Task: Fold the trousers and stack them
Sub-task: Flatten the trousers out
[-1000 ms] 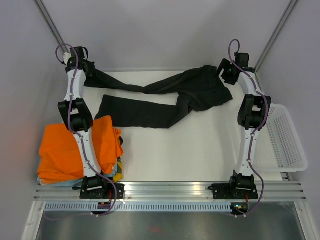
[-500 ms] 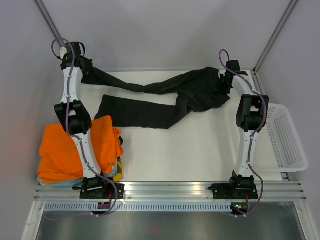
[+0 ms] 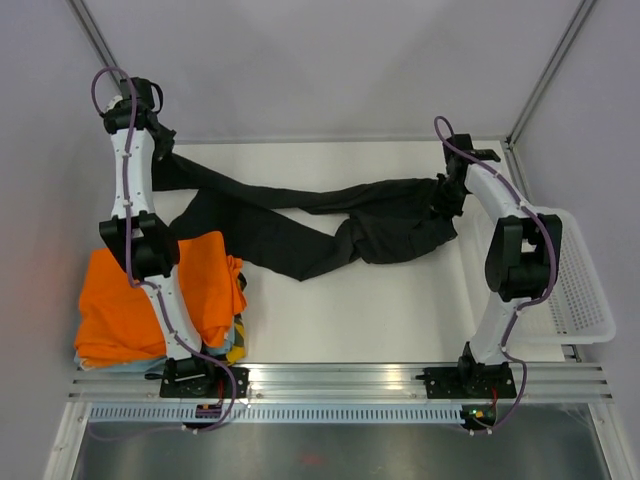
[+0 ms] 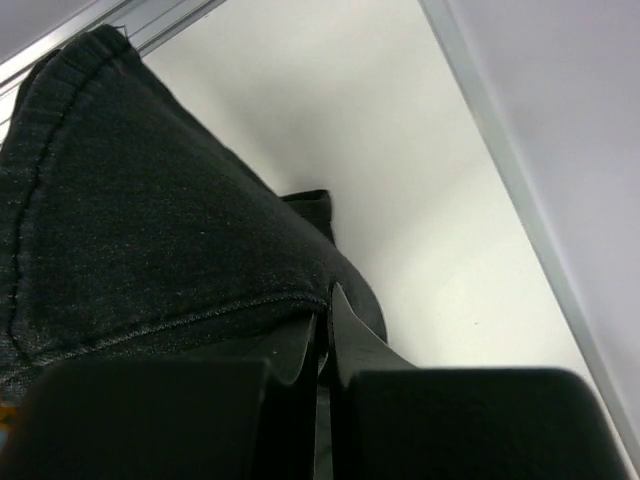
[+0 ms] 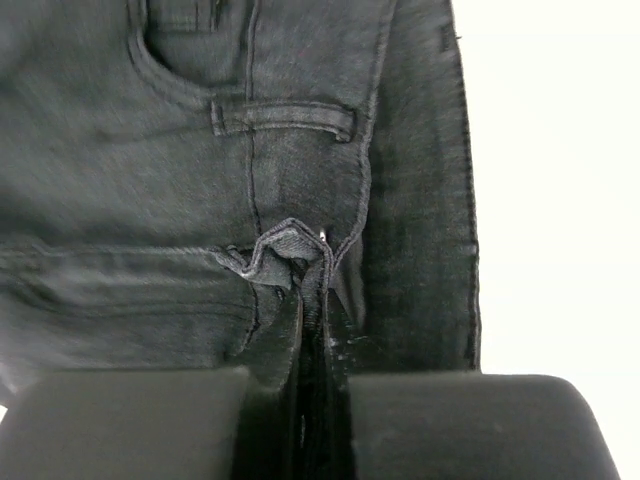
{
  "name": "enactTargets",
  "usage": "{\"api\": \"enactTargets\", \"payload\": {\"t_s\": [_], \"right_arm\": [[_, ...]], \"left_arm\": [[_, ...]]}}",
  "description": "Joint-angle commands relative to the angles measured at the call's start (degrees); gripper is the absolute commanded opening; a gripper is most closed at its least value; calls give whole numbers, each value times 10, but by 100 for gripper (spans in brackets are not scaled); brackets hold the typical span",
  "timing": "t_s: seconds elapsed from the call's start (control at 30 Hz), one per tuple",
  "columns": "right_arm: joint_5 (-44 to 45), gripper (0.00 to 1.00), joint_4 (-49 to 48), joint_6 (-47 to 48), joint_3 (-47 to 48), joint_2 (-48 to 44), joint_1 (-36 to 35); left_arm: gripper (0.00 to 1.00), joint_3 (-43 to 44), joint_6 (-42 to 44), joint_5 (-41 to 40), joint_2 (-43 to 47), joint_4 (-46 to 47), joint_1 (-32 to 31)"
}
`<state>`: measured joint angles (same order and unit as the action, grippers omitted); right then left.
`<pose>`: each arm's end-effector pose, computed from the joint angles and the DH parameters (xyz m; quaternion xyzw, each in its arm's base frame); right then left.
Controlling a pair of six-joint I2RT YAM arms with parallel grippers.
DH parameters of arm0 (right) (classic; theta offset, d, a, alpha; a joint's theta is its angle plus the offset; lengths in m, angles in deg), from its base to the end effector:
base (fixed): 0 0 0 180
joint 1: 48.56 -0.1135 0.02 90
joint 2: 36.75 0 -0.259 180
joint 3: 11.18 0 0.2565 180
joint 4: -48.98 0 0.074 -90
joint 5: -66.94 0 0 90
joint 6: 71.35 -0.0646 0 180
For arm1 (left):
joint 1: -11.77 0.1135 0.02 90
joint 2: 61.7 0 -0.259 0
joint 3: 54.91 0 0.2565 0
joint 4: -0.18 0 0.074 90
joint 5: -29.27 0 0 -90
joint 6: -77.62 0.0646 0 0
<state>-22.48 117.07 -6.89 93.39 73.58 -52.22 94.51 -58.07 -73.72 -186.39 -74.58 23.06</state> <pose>0.4030 0.0251 0.1975 0.1886 0.9719 0.0306 0.1372 0.4761 0.1098 0.3288 -0.4794 0.8022 0.0011 0.3558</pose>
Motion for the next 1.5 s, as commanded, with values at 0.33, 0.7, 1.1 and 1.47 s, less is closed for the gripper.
{"api": "enactTargets", "payload": {"t_s": [0.33, 0.7, 1.1, 1.47], "right_arm": [[-58, 91, 65, 52, 420, 82, -12], [-152, 88, -96, -158, 310, 154, -97], [-107, 85, -173, -323, 293, 232, -173], [-43, 70, -166, -304, 265, 255, -179]], "left_arm": [[2, 0, 7, 29, -5, 37, 5], [2, -41, 2, 53, -7, 74, 6], [2, -91, 7, 63, 3, 107, 8], [2, -172, -2, 65, 40, 140, 23]]}}
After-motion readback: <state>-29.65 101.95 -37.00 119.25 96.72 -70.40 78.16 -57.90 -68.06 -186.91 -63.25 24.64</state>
